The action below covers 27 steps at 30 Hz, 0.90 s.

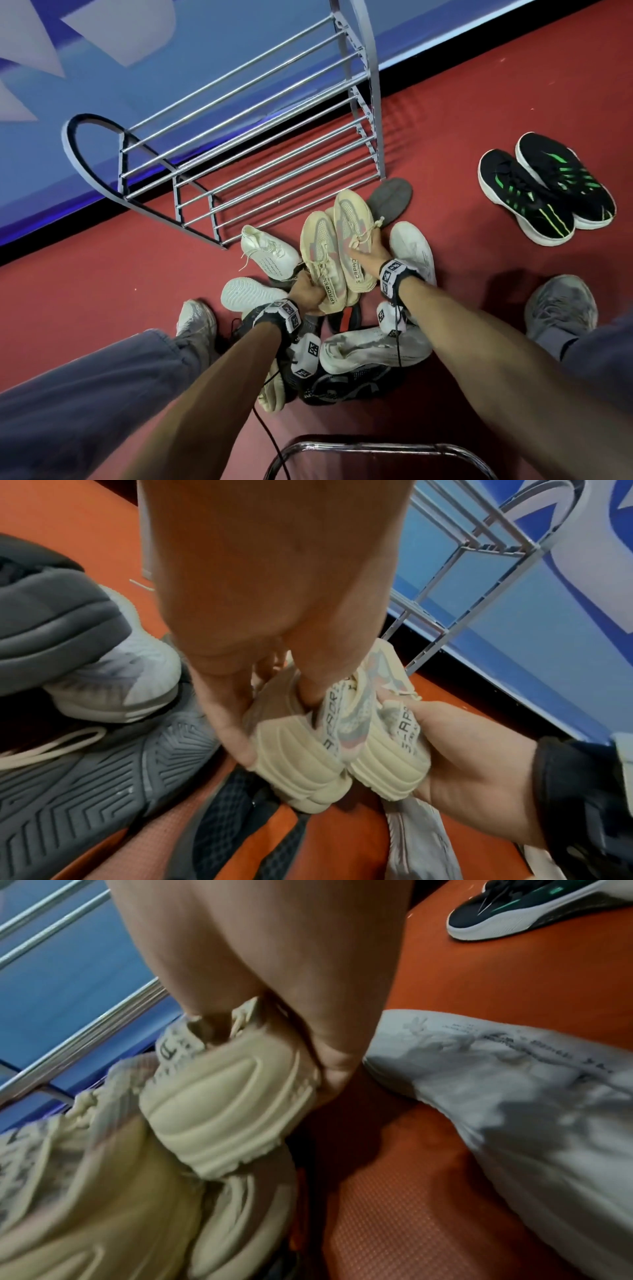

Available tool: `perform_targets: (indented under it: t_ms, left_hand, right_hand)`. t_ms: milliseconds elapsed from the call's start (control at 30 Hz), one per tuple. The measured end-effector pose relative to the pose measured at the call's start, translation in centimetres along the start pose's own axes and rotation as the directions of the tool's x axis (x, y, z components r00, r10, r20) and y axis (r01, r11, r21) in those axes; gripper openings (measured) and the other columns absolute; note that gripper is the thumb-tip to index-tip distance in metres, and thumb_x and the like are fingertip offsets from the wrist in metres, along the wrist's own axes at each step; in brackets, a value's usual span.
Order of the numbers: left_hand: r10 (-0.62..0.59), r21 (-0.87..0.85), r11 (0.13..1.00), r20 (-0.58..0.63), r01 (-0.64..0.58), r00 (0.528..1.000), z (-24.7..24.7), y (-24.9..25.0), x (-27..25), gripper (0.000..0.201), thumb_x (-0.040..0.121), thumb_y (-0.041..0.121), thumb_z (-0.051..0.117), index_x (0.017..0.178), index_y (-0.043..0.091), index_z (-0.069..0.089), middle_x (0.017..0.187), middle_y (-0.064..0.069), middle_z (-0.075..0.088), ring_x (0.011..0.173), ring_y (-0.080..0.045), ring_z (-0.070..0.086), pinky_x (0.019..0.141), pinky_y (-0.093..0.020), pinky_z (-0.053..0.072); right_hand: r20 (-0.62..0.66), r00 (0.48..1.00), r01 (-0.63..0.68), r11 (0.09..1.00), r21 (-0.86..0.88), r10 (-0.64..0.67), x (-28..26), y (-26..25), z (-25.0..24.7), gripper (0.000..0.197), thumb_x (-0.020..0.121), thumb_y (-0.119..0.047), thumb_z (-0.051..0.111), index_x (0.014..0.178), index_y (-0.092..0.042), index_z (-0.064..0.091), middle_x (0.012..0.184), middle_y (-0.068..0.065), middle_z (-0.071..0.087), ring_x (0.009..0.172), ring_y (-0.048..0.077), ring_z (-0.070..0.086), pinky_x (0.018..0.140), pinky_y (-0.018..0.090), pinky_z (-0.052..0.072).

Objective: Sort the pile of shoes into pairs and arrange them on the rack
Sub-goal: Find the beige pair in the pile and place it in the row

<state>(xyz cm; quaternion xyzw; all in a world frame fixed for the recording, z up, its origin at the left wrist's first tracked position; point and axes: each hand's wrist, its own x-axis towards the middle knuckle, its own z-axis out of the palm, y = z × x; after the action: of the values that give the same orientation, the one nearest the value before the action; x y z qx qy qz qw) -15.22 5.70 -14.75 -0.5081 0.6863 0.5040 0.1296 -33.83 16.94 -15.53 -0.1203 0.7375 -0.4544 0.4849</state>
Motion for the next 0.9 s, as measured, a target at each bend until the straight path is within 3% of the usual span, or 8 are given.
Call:
perform_targets:
  t_ms: [67,100,200,300,500,600,767,900]
  left_hand:
    - [-0.033,0.011,0.999,-0.078,0.034,0.996,0.6,-3.3,3.4,0.064,0.073,0.077,0.063,0.107,0.024,0.056,0.100,-0.008,0.075,0.080,-0.026,0.075,0.070,-0.050,0.063]
    - [-0.037,-0.008,0.999,-0.111,0.037,0.993,0.7,-4.1,4.2,0.065,0.075,0.081,0.055,0.106,0.024,0.050,0.103,-0.010,0.072,0.084,-0.030,0.074,0.073,-0.053,0.062]
    - [0.025,0.014,1.000,-0.161,-0.023,0.987,0.6,-0.3,0.3,0.045,0.093,0.062,0.048,0.108,0.019,0.043,0.105,-0.014,0.068,0.092,-0.036,0.071,0.082,-0.056,0.058]
    - [0.077,0.068,0.995,-0.169,-0.066,0.983,0.5,2.0,-1.7,0.043,0.100,0.050,0.048,0.116,0.011,0.043,0.108,-0.012,0.066,0.097,-0.031,0.067,0.088,-0.051,0.056]
    - [0.111,0.018,0.994,-0.200,-0.110,0.973,0.9,-0.4,0.3,0.060,0.089,0.075,0.045,0.112,0.021,0.038,0.107,-0.011,0.065,0.095,-0.032,0.069,0.084,-0.057,0.057]
    - [0.113,0.067,0.993,-0.205,-0.101,0.972,1.0,0.9,-1.2,0.048,0.099,0.057,0.045,0.117,0.013,0.040,0.109,-0.010,0.065,0.096,-0.030,0.066,0.088,-0.050,0.055]
    - [0.130,0.081,0.990,-0.192,-0.117,0.973,0.7,1.3,-1.9,0.047,0.099,0.057,0.044,0.117,0.014,0.039,0.110,-0.013,0.067,0.097,-0.032,0.068,0.084,-0.051,0.057]
    - [0.170,0.013,0.985,-0.206,-0.171,0.964,0.1,2.0,-2.2,0.054,0.093,0.058,0.046,0.122,0.013,0.039,0.114,-0.015,0.065,0.097,-0.035,0.070,0.080,-0.055,0.059]
  right_hand:
    - [-0.073,0.996,0.052,0.998,-0.047,-0.055,0.0,0.5,0.4,0.097,0.090,-0.050,0.064,0.158,-0.031,-0.002,0.160,-0.001,0.032,0.139,0.026,0.041,0.110,0.034,0.036]
    - [-0.123,0.989,0.077,0.994,-0.081,-0.086,0.2,0.7,0.6,0.090,0.093,-0.048,0.061,0.159,-0.030,0.002,0.158,0.001,0.037,0.137,0.028,0.045,0.109,0.034,0.038]
    - [-0.209,0.957,0.172,0.974,-0.145,-0.200,0.8,0.9,0.7,0.080,0.094,-0.045,0.058,0.158,-0.032,0.012,0.146,0.007,0.053,0.126,0.033,0.056,0.105,0.040,0.046]
    - [-0.215,0.959,0.152,0.974,-0.169,-0.186,1.2,1.2,1.1,0.081,0.094,-0.045,0.057,0.159,-0.026,0.013,0.148,0.009,0.050,0.130,0.034,0.052,0.108,0.043,0.043]
    - [-0.311,0.931,0.176,0.981,-0.083,-0.193,1.4,1.6,1.7,0.087,0.079,-0.062,0.059,0.153,-0.040,0.019,0.130,-0.001,0.066,0.114,0.025,0.064,0.098,0.043,0.053]
    - [-0.327,0.921,0.199,0.978,-0.067,-0.210,1.7,2.3,1.9,0.086,0.074,-0.066,0.060,0.149,-0.046,0.023,0.116,-0.005,0.072,0.103,0.019,0.069,0.091,0.040,0.057]
    - [-0.316,0.934,0.151,0.985,-0.082,-0.169,1.7,2.3,1.4,0.092,0.069,-0.072,0.060,0.150,-0.039,0.031,0.111,-0.002,0.073,0.098,0.018,0.070,0.088,0.039,0.058]
    - [-0.269,0.938,0.207,0.975,-0.077,-0.220,0.1,-0.3,0.7,0.079,0.081,-0.055,0.066,0.151,-0.035,0.036,0.111,0.001,0.074,0.095,0.017,0.070,0.086,0.035,0.058]
